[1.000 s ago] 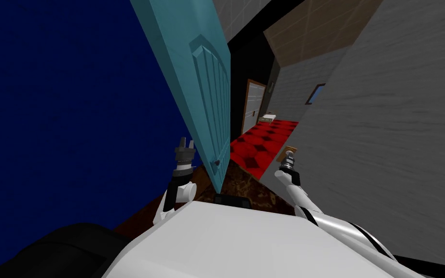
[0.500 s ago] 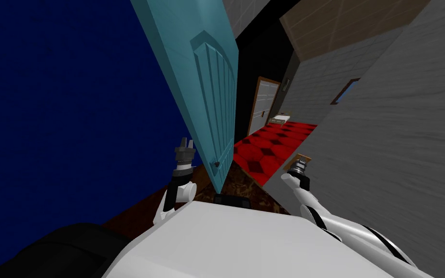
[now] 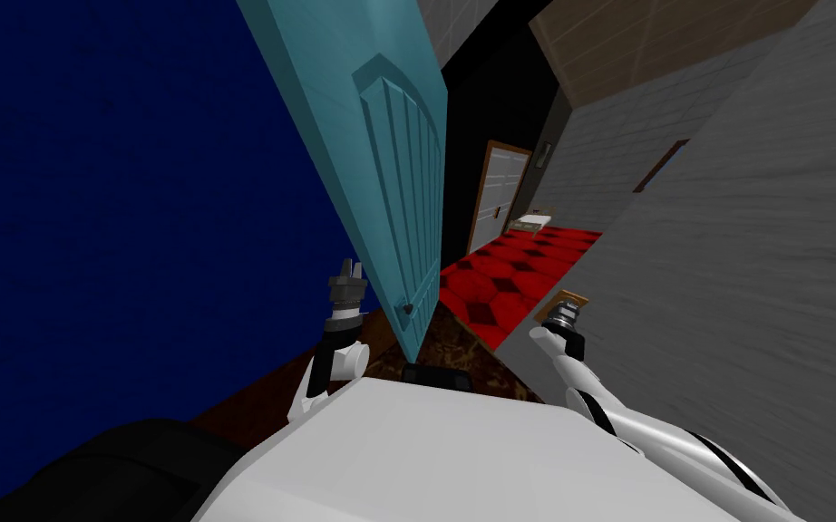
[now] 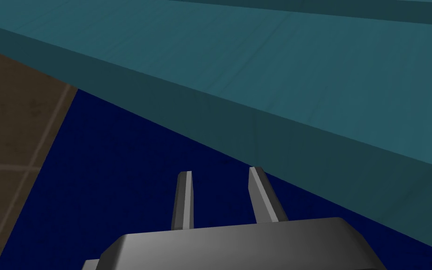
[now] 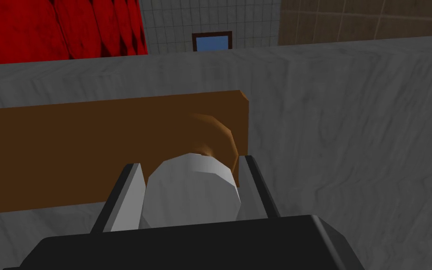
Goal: Pull the door open
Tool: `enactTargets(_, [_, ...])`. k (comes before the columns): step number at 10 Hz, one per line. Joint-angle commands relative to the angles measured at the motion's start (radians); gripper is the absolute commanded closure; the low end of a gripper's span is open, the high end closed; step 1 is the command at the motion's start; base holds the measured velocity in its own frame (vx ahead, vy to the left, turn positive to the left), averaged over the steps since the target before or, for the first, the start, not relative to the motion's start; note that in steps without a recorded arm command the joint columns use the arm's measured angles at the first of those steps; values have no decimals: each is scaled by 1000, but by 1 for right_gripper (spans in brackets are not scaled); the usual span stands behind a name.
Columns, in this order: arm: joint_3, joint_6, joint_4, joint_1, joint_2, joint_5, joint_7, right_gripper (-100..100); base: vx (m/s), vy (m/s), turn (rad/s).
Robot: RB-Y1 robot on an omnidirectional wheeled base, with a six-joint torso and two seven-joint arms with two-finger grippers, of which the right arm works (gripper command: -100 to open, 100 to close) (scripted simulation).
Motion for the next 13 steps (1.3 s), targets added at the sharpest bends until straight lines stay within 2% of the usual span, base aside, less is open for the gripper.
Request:
enactTargets(1, [-1, -3, -2, -2, -2, 0, 0, 100, 0, 0, 0])
enactTargets(3, [-1, -3, -2, -2, -2, 0, 0, 100, 0, 0, 0])
enactTargets(4, [11, 13, -3, -5, 1, 14, -12, 100, -155, 18, 16])
enactTargets(7, [33, 37, -8, -16, 1, 40, -32, 100, -207, 33, 23])
enactTargets(11, [75, 86, -19, -38, 3, 93, -74, 100, -241, 63, 11])
enactTargets(12, [81, 93, -20, -40, 3, 101, -79, 100, -241, 14, 28])
enactTargets(13, [74, 91, -28, -34, 8, 93, -70, 100, -104, 16, 26])
